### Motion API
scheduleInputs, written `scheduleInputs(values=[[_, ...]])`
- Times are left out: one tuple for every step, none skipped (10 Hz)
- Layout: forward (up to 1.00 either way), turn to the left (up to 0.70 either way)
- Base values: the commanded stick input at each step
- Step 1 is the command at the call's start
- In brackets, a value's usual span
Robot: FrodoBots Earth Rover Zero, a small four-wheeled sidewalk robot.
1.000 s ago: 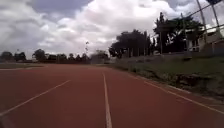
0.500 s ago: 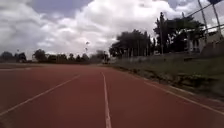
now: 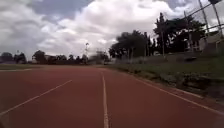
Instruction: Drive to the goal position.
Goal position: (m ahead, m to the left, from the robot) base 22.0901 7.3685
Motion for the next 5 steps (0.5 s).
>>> scheduleInputs(values=[[0.45, 0.00], [0.45, 0.00], [0.45, 0.00], [0.45, 0.00], [0.45, 0.00]])
